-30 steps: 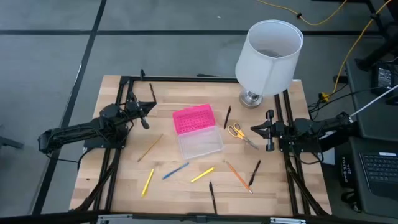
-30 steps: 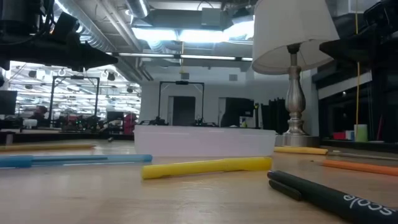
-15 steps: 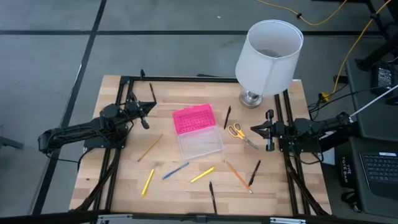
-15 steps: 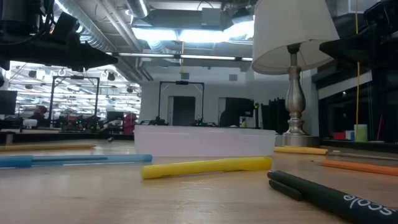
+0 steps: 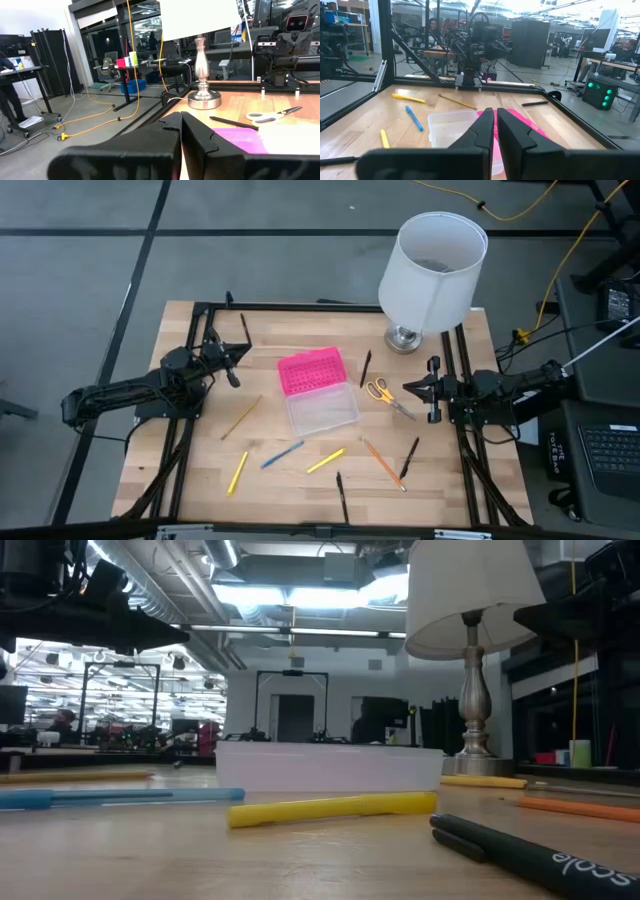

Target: Pick & place school supplies into a supply box

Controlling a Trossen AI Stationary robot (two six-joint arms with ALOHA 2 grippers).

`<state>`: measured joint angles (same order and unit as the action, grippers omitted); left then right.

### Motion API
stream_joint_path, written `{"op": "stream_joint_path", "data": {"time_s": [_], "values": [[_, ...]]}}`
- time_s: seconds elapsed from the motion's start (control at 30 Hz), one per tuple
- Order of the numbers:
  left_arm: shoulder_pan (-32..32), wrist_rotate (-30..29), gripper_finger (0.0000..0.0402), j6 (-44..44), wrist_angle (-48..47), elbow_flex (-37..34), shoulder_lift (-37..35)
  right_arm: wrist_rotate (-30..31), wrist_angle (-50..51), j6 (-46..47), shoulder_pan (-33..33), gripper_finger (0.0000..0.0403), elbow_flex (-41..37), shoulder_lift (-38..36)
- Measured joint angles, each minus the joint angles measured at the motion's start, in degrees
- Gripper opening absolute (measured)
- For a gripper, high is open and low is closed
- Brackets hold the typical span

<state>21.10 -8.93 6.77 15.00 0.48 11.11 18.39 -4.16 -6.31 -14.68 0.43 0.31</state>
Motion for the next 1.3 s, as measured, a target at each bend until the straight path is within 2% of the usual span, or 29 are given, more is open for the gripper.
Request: {"op": "stream_joint_path", "data": {"time_s": [1.07, 1.3], "values": [[0.01, 0.00, 0.0004, -0.01, 0.00, -0.01, 0.00, 0.00, 0.00, -0.01, 0.00, 0.0028, 0.01, -0.01], [0.01, 0.00, 0.0004, -0.01, 0.00, -0.01, 0.01, 0.00, -0.02, -2.83, 0.00, 0.0028, 0.02, 0.00]]}}
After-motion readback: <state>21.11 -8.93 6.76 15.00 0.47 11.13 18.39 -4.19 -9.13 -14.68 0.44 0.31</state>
